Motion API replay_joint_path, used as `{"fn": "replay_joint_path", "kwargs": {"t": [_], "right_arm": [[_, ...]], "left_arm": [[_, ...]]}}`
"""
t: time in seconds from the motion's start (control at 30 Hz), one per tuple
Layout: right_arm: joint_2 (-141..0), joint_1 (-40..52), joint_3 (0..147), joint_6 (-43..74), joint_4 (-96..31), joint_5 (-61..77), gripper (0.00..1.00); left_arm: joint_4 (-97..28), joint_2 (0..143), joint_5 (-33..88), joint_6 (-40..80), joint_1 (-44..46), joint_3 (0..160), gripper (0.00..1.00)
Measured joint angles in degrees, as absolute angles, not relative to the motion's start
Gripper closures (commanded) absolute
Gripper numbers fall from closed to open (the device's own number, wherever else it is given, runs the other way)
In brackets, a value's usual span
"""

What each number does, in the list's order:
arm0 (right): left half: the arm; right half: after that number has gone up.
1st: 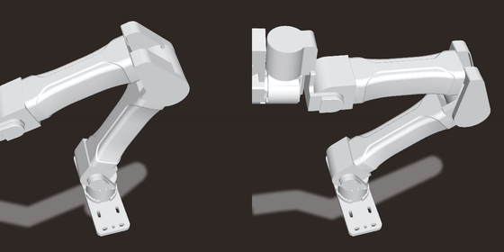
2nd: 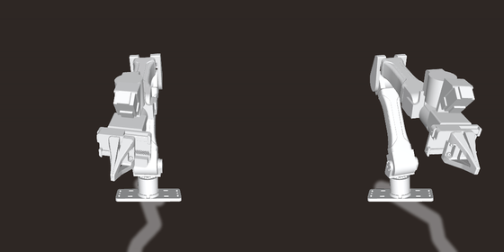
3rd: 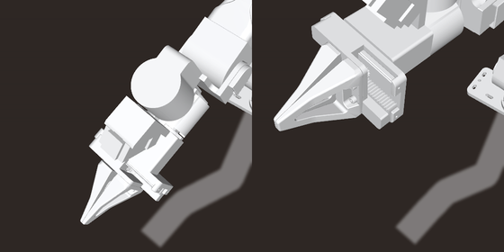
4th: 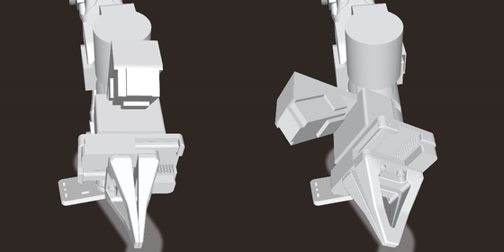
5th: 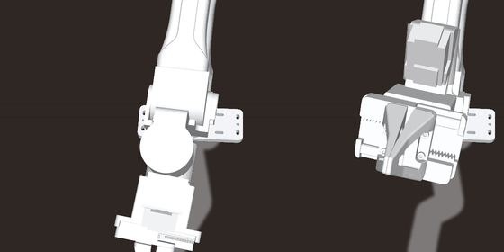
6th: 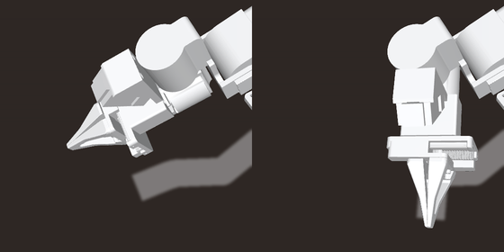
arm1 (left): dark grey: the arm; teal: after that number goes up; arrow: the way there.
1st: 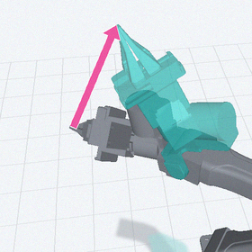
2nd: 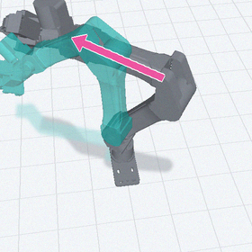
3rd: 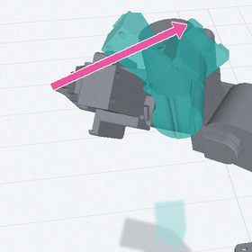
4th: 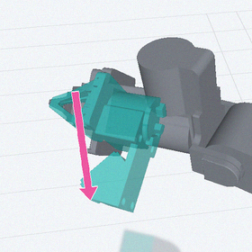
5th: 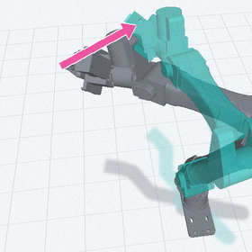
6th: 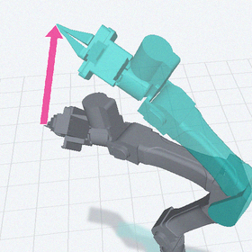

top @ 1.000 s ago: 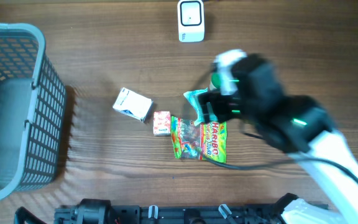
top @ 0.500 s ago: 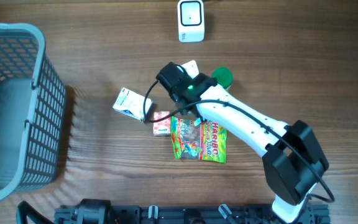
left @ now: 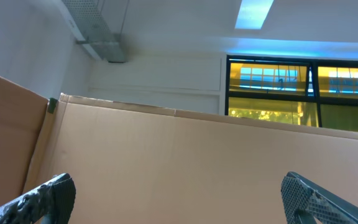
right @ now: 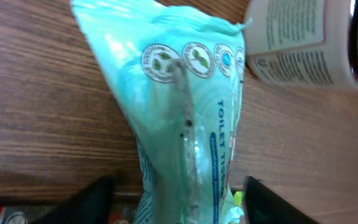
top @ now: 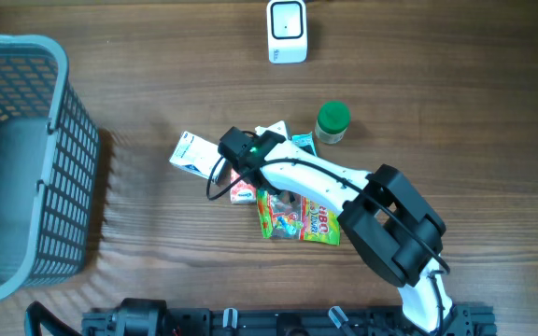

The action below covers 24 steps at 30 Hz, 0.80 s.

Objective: Scan the item barcode
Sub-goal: 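Carry the tissue pack to the scanner and hold it in front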

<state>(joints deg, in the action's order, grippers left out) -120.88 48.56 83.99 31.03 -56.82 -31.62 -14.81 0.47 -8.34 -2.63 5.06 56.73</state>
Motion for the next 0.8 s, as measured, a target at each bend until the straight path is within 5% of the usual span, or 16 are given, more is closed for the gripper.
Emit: {"fn": "replay_joint_path", "kwargs": {"t": [0.23, 0.43, 0.8], "right_arm": [[-120.9, 48.1, 84.0, 35.7, -56.5, -32.2, 0.95], [-120.2, 44.7, 85.5, 37.3, -53.7, -24.3, 0.95], [-105.1, 27.6, 86.8, 26.7, -44.5, 48.6, 0.96]], "left_arm": [[-14.6, 0.5, -8.3, -2.6, 5.1, 56.7, 0.00], [-14.6, 0.5, -8.3, -2.7, 5.1, 56.7, 0.00], [-14.5, 0.5, -8.3, -2.7, 5.1, 56.7, 0.00]]}}
